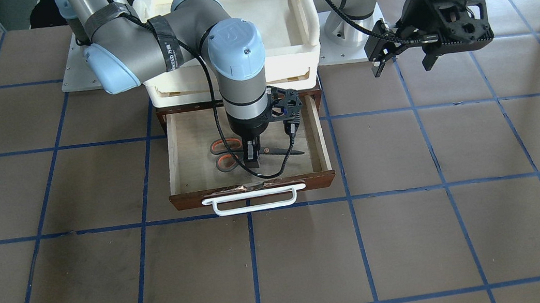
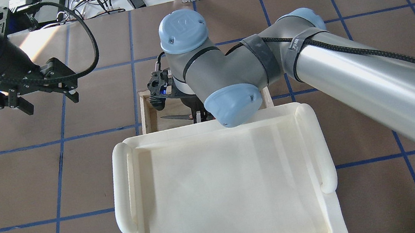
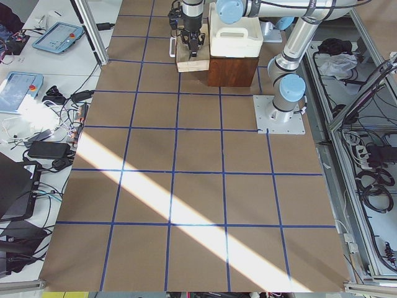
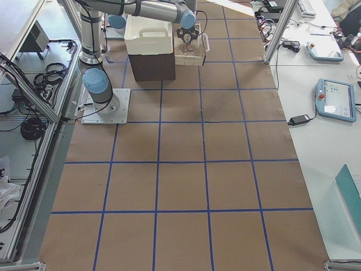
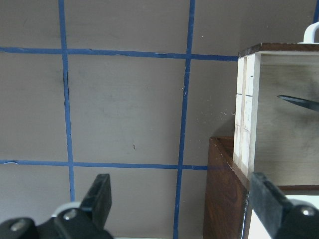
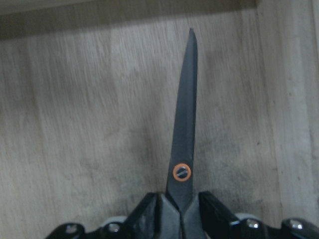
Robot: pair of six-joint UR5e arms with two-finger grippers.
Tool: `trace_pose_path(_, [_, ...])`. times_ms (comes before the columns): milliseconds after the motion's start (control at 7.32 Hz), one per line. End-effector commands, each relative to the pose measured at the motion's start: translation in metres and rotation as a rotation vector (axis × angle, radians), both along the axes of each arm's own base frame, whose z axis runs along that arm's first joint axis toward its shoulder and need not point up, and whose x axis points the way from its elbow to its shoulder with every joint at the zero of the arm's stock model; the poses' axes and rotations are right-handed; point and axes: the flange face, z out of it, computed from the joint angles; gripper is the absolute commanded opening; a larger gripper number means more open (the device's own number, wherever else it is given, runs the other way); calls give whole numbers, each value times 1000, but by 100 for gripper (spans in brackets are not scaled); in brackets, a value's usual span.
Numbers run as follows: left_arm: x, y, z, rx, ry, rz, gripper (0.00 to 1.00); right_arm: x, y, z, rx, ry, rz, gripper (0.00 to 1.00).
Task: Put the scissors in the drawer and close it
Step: 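Lower the scissors into the drawer and open the right gripper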
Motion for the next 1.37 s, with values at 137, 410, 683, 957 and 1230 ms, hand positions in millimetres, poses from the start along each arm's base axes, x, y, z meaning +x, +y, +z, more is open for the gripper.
trace_pose_path(137, [0, -2, -3, 7, -2, -4, 100, 5, 2, 0, -6, 10, 12, 0])
trace_pose_path(410, [1, 0, 0, 3, -7, -4, 100, 2, 3, -3, 3, 16, 1, 0])
trace_pose_path(683, [2, 0, -2, 7, -16, -3, 100, 3, 2, -4, 4, 11, -1, 25])
trace_pose_path(957, [1, 1, -2, 6, -16, -5, 100, 3, 2, -4, 7, 9, -1, 91])
trace_pose_path(1230, [2, 0, -2, 4, -16, -3, 100, 4, -6, 18, -29, -18, -7, 100])
